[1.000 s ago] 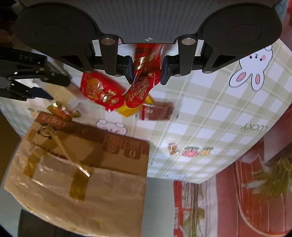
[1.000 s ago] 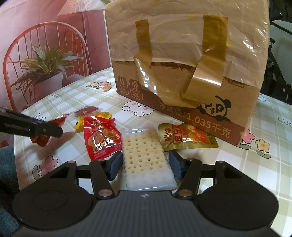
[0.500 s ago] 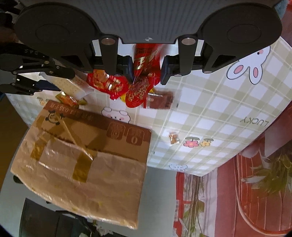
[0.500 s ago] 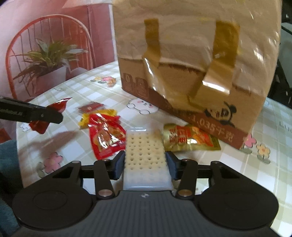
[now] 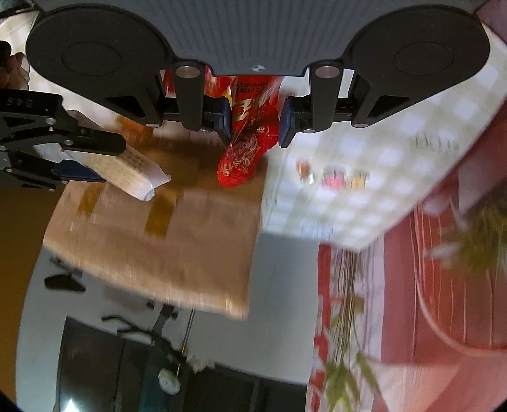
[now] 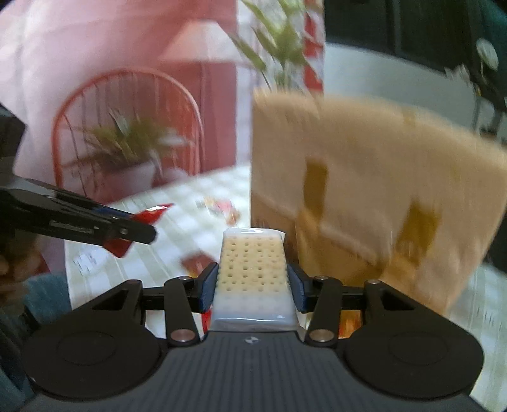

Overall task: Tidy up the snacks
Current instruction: 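Lift both held packets up over the paper bag, then open both grippers to drop the packets into the paper bag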

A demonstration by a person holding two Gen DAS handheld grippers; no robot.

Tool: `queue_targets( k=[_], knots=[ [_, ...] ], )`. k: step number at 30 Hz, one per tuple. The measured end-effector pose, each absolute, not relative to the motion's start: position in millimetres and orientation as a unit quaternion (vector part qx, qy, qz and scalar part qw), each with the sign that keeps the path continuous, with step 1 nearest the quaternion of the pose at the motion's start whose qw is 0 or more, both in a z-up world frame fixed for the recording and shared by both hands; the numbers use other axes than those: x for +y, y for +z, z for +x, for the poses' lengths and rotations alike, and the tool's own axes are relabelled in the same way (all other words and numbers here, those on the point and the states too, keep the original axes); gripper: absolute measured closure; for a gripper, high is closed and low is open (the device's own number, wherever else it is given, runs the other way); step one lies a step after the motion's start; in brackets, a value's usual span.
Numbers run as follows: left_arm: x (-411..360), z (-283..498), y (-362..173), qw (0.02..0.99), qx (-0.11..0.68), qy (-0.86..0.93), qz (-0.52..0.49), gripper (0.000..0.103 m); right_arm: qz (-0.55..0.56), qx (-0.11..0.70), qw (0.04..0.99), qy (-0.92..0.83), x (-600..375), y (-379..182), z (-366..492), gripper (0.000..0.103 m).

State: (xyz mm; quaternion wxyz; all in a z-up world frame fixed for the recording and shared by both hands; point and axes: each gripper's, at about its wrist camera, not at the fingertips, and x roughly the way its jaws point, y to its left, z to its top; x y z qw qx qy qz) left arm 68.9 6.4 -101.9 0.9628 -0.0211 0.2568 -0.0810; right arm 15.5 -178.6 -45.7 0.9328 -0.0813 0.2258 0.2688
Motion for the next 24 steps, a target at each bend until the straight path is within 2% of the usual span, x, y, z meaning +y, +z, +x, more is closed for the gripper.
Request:
queue_targets(
  k=[7,12,16,24],
  knots=[
    [-4.6,100.1,-32.9,0.976,0.188,-0.105,-0.032,0.071,-0.077,0.157,0.947,0.27,-178.6,23.2,38.3,0.054],
    [-36.1,138.8,1.1,0.978,0.158,-0.134,-0.014,0.071,-0.07,0.144,0.957,0.244,-194.4,61.4,79.0,0.054],
    [-60.9,180.1,12.5,0.975,0.162,-0.149,-0.019,0.071,-0.06,0.18,0.96,0.207,-213.7,70.7,129.7,0.054],
    [-96.8,234.2,-0.7,0.968,0.198,-0.153,0.015,0.071,-0.056,0.265,0.953,0.136,-238.9,49.7,185.2,0.054]
  ],
)
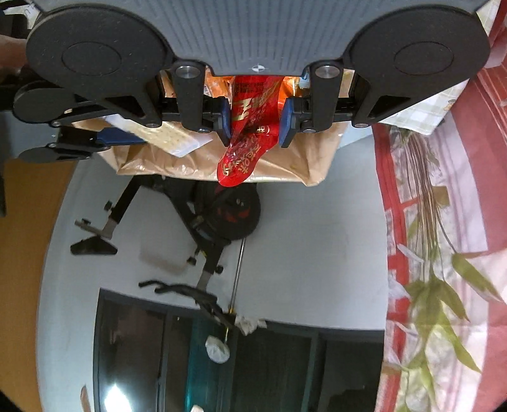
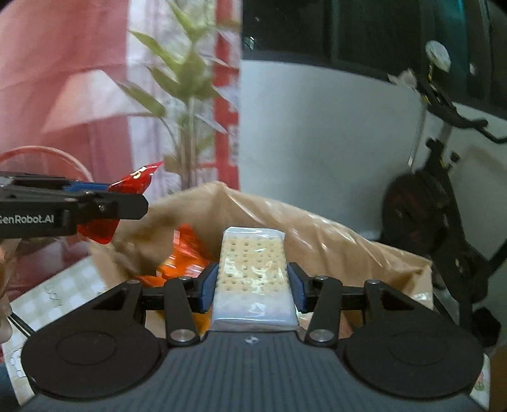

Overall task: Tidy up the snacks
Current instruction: 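Open both grippers to drop the packets into the paper bag, then move both tools back down toward the remaining snacks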

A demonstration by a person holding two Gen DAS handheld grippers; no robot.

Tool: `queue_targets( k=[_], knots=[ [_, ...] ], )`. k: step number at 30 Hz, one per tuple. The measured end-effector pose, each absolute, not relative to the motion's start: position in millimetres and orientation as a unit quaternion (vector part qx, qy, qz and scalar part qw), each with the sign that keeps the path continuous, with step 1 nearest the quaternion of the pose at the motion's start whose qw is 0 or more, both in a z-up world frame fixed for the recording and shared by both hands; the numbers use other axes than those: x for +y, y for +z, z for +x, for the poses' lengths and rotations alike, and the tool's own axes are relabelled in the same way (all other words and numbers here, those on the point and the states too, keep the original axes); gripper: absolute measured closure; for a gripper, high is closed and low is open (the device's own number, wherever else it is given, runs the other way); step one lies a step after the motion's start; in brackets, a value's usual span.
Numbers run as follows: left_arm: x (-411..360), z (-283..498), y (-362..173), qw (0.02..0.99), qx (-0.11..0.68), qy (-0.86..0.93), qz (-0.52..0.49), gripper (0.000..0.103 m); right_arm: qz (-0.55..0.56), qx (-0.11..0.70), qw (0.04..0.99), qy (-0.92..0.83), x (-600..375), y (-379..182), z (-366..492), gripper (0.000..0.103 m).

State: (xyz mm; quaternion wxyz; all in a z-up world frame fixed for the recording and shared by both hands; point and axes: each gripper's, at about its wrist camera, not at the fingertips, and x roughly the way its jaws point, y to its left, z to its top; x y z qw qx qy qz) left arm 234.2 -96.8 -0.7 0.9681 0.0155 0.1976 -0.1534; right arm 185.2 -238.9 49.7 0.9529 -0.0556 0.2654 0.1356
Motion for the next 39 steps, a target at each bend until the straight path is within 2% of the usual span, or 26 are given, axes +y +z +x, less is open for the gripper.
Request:
queue_targets(
  k=[3,5,8,10,13,29,39],
  knots=[
    [-99.4,241.7,-6.6,0.966,0.208,-0.15,0.022,0.067,-0.067,0.285,0.95,0.112,-242.6,43.8,190.7,0.054],
    [-98.3,244.6,-9.0,0.966,0.21,-0.148,0.025,0.052,-0.061,0.294,0.947,0.111,-248.9,40.5,191.1,0.054],
    [-98.5,243.0,-11.5,0.967,0.209,-0.142,0.045,0.039,-0.05,0.302,0.945,0.112,-253.5,37.8,192.4,0.052],
    [-95.6,242.0,-11.2,0.967,0.212,-0.135,0.047,0.036,-0.053,0.295,0.947,0.113,-252.2,38.5,189.4,0.052],
    [-86.0,239.0,-8.9,0.967,0.218,-0.129,0.032,0.031,-0.064,0.286,0.949,0.12,-246.9,40.7,181.3,0.047],
    [-35.3,175.7,4.3,0.968,0.212,-0.131,0.003,0.026,-0.071,0.246,0.954,0.154,-226.6,59.0,115.7,0.045],
    [-3.8,123.5,-17.4,0.971,0.205,-0.126,-0.003,0.026,-0.059,0.221,0.954,0.196,-209.8,55.2,66.6,0.045]
  ],
)
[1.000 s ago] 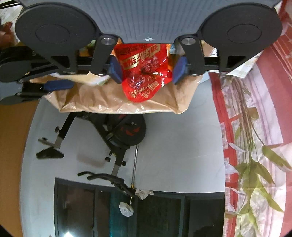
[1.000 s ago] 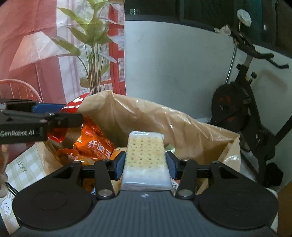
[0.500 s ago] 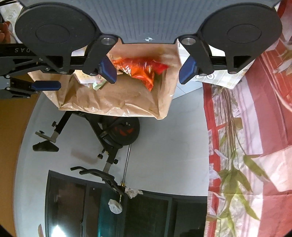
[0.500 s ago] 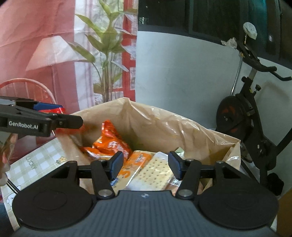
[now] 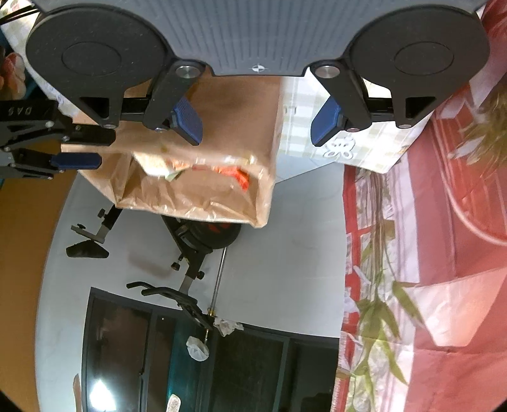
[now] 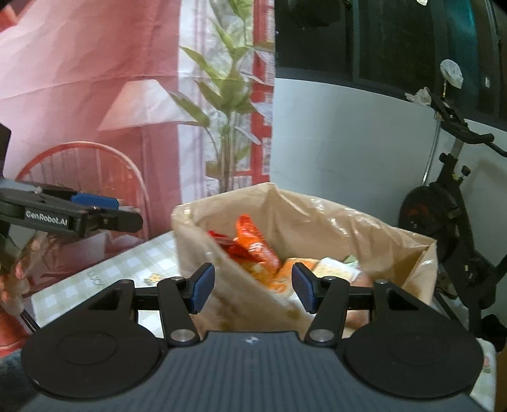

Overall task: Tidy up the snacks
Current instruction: 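Move both tools back down toward the remaining snacks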

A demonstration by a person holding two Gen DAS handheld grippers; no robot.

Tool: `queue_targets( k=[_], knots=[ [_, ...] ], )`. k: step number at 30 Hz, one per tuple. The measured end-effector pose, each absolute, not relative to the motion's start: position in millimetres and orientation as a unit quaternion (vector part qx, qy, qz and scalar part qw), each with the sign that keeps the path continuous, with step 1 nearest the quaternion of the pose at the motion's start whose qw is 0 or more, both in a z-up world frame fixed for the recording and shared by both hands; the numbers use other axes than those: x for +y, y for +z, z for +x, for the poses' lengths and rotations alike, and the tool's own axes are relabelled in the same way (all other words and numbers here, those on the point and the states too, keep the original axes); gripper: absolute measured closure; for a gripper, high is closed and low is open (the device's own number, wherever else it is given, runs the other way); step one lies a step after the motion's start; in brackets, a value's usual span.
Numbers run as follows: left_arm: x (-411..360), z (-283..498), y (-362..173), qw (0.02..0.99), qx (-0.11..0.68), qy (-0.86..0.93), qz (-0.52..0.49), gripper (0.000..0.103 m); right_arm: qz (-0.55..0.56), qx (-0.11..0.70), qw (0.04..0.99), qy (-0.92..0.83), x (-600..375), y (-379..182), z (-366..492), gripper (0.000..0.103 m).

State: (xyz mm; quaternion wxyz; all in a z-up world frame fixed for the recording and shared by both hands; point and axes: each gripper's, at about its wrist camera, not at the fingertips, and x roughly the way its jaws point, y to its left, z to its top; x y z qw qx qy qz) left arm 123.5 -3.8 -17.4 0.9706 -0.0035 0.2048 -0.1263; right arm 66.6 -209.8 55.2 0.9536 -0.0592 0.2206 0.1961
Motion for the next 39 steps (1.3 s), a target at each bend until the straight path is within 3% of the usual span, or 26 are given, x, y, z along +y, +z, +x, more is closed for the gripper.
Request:
queue_targets(
  k=[18,27,30,39],
  knots=[
    [19.4,99.3,-116.0,0.955,0.283,-0.076,-0.053,0.027,-0.106,0.298,0.919,0.236,-212.8,-48.2,26.2,0.046],
    [22.8,104.4,-140.2,0.948,0.307,-0.06,-0.052,0.027,-0.059,0.375,0.903,0.2,-225.0,-107.3,44.7,0.045],
    [24.2,106.0,-146.2,0.946,0.316,-0.053,-0.055,0.027,-0.028,0.388,0.905,0.173,-235.1,-117.7,55.9,0.036],
    [27.6,107.8,-163.0,0.939,0.335,-0.047,-0.068,0.027,-0.041,0.386,0.909,0.151,-222.7,-132.6,82.3,0.036]
  ],
)
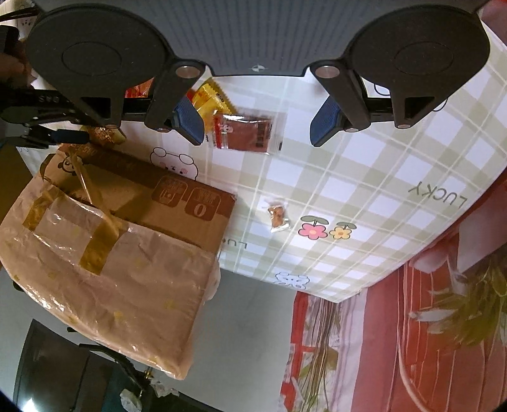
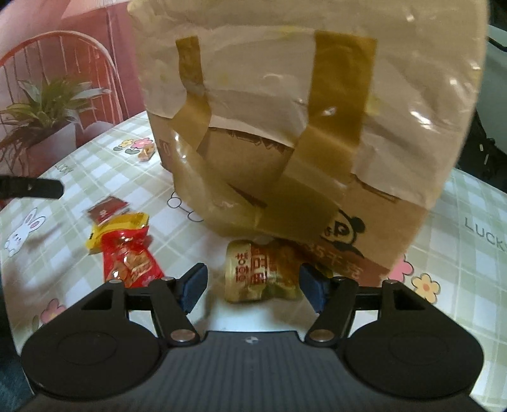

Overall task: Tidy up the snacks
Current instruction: 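Move both tools back down toward the remaining snacks, then grasp the gold bean-curd packet with the right gripper while the left approaches the red pouch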

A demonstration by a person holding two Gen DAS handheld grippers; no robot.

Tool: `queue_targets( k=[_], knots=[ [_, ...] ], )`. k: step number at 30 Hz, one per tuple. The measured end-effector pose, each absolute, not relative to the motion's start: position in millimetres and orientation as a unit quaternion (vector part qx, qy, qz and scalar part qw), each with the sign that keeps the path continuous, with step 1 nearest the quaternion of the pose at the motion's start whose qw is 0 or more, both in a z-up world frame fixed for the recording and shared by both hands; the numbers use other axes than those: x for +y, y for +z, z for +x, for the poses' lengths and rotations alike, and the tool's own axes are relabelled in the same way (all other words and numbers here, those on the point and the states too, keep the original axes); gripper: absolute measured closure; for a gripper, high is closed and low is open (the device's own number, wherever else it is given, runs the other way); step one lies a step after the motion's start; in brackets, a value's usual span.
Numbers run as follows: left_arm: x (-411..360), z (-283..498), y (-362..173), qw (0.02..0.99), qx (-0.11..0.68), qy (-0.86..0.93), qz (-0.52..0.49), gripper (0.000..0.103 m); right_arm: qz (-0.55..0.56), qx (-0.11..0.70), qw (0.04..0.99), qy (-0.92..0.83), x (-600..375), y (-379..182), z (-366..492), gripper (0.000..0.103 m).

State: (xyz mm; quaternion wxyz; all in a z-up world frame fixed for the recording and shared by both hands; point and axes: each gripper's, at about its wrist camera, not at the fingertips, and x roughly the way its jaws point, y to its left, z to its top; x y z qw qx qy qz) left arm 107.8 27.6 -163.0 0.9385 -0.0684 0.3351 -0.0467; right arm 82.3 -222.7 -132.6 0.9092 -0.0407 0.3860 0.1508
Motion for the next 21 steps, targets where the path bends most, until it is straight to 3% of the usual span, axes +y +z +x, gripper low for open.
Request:
queue_targets(
  k=[13,21],
  knots=[
    [30.5,109.7,-171.7,0.934,0.344,-0.043,-0.085,0.028,-0.046,0.397,0.904,0.149,-200.8,-143.0,78.0,0.034],
    [31.6,108.2,-171.9,0.933,0.345,-0.045,-0.088,0.028,0.031,0.417,0.888,0.192,-194.3,-131.9,78.7,0.037]
  ],
)
